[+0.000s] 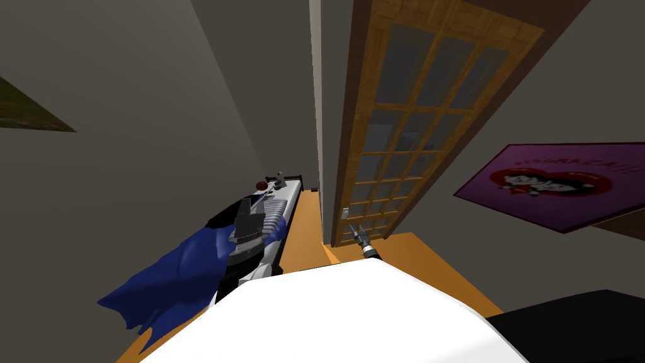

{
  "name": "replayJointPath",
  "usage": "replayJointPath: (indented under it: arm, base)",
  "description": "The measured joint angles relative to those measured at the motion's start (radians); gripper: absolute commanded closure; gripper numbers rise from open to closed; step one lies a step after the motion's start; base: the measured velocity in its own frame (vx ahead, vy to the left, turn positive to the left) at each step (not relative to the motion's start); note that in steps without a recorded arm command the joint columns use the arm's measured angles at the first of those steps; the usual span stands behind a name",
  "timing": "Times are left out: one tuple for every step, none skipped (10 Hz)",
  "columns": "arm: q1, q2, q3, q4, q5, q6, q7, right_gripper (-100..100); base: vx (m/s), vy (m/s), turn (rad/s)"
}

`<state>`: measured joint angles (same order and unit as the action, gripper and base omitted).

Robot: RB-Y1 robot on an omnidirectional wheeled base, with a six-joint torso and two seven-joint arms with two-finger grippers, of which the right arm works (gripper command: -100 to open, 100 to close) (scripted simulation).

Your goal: Pull the door open

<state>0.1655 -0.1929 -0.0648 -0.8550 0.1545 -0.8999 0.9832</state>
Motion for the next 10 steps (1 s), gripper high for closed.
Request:
replayJointPath:
  arm:
    - [0.003,0.0,0.0,-0.003,0.006,-0.001,0.023,-100]
    - [0.007,-0.001,0.0,-0.005,0.014,-0.003,0.05,-100]
    - [0.013,-0.001,0.001,-0.011,0.024,-0.006,0.079,-100]
    - [0.017,-0.001,0.001,-0.017,0.029,-0.005,0.099,-100]
    - [0.02,-0.001,0.001,-0.02,0.036,-0.006,0.121,-100]
    - [0.026,-0.001,0.002,-0.027,0.044,-0.006,0.149,-100]
    - [0.032,-0.002,0.003,-0.032,0.052,-0.007,0.175,-100]
    - [0.037,-0.002,0.003,-0.038,0.059,-0.008,0.196,-100]
    - [0.041,-0.002,0.003,-0.041,0.065,-0.01,0.217,-100]
    - [0.041,-0.002,0.003,-0.041,0.066,-0.01,0.222,-100]
  base:
    - [0.009,0.016,-0.064]
    - [0.017,0.018,-0.101]
    - [0.011,0.016,-0.038]
    - [0.003,0.017,-0.046]
    - [0.004,0.021,-0.075]
    - [0.009,0.028,-0.072]
    - [0.01,0.028,-0.052]
    - [0.004,0.029,-0.055]
    - [0.0,0.014,-0.012]
    - [-0.003,-0.035,0.232]
